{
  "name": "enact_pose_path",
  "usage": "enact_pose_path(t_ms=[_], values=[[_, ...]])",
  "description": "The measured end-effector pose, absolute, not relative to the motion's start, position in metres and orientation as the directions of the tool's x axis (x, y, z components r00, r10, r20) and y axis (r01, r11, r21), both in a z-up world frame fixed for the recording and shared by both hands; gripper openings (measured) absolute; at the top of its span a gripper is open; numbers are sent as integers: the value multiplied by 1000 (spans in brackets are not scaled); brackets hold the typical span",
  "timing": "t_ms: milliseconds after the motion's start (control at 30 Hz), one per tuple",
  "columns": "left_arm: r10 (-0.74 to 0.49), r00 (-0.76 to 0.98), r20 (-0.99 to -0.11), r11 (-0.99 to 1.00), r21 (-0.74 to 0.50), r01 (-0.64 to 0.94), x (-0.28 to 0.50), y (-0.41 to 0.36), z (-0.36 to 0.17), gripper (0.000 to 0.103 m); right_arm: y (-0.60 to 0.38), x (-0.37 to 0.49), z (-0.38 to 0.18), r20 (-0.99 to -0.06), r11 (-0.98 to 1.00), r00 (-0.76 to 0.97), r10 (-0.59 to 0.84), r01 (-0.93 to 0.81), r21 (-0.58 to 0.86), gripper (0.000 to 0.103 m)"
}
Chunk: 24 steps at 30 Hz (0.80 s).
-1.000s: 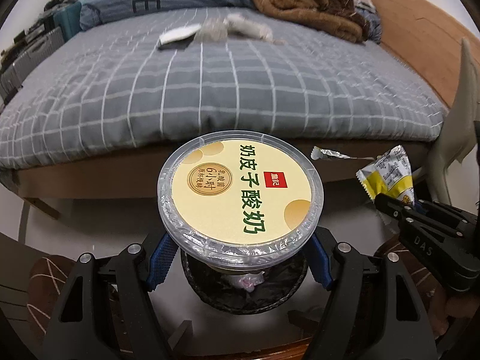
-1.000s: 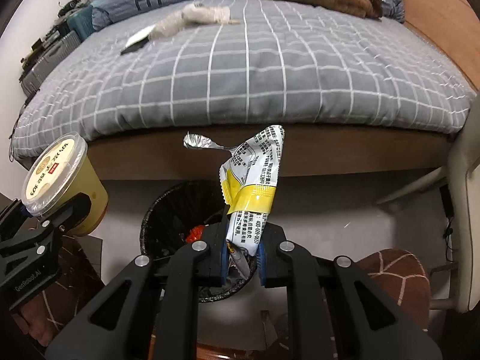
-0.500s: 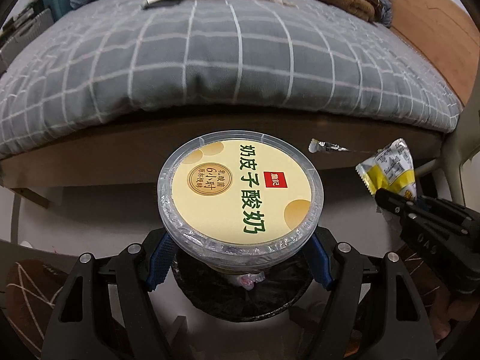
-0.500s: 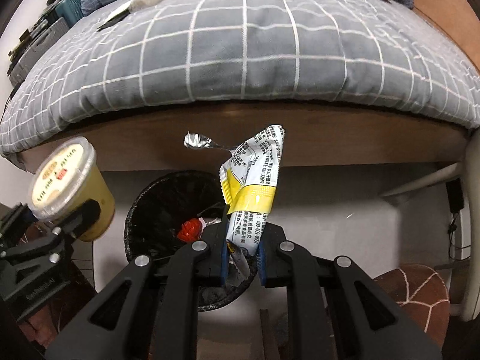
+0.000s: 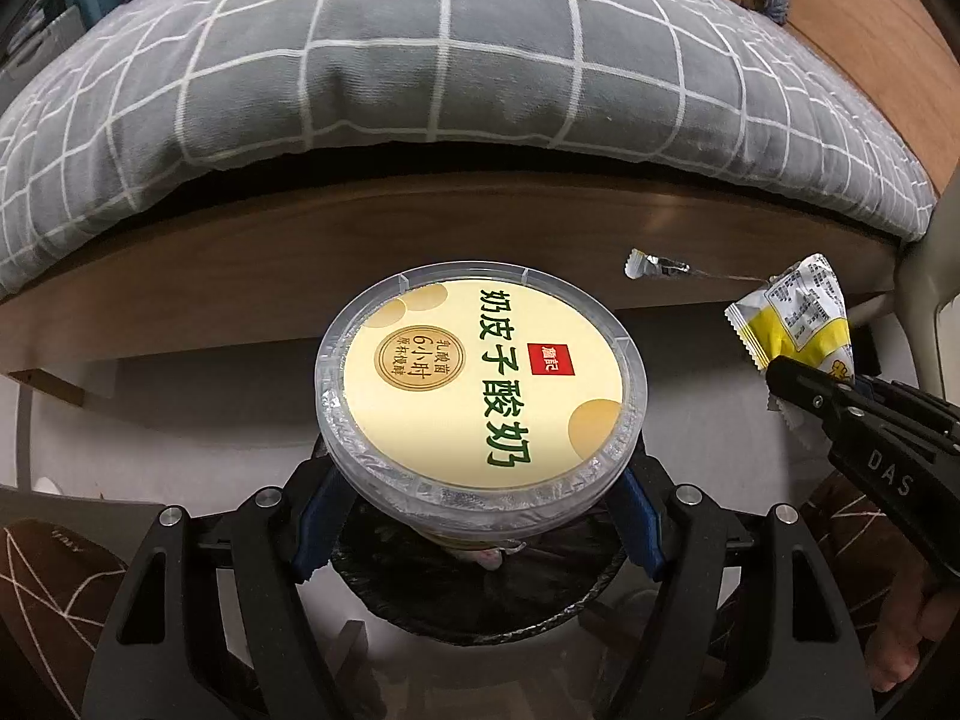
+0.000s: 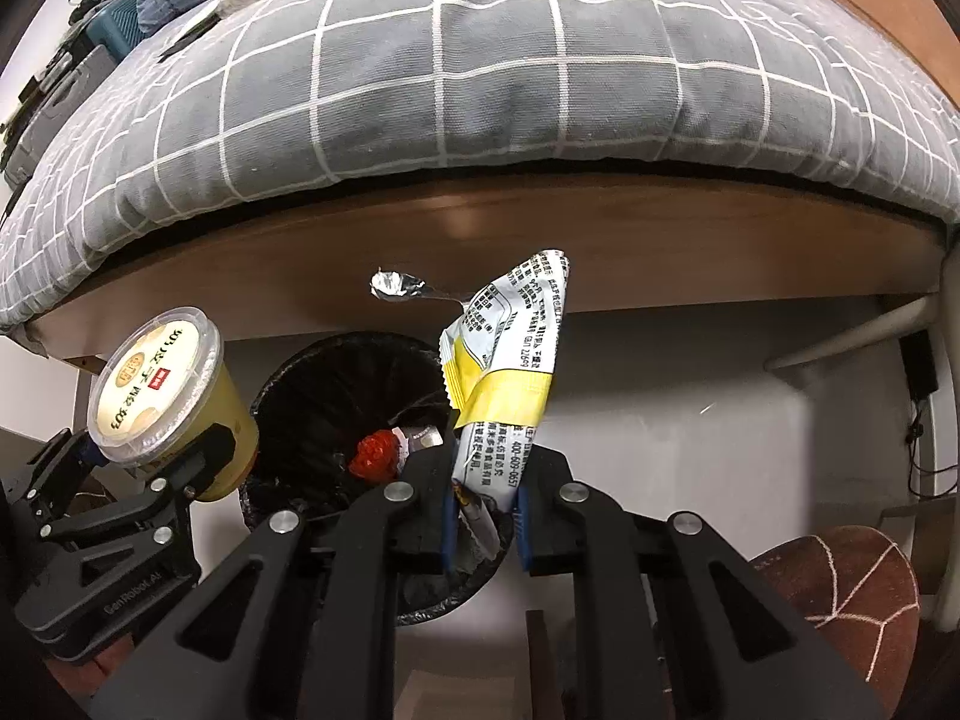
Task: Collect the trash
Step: 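Open the left tool to drop the yogurt cup into the bin while the right tool drops the wrapper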
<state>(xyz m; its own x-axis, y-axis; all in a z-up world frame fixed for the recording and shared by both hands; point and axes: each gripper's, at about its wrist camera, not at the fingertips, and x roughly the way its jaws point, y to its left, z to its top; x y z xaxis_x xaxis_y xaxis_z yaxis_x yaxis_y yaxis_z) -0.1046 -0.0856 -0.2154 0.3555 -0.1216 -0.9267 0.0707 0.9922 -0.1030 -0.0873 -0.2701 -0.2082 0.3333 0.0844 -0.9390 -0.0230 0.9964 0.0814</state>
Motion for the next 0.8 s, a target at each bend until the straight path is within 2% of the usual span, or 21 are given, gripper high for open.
enact_pose_path(t_ms=[167, 300, 567, 800], values=[[-151, 324, -934, 988, -128, 91, -106, -88, -225, 74, -266, -87, -211, -939, 997, 335, 75, -30, 68, 14], [-162, 365, -917, 986, -136, 97, -107, -83, -215, 91, -265, -88, -212, -939, 997, 337, 72, -30, 65, 14], [-135, 389, -911, 991, -124, 53, -113, -60, -199, 97, -252, -93, -194, -926, 997, 371, 63, -64, 43, 14], [-141, 434, -890, 988, -151, 11, -115, -26, -167, 97, -225, -97, -176, -913, 992, 397, 90, -114, 48, 14]])
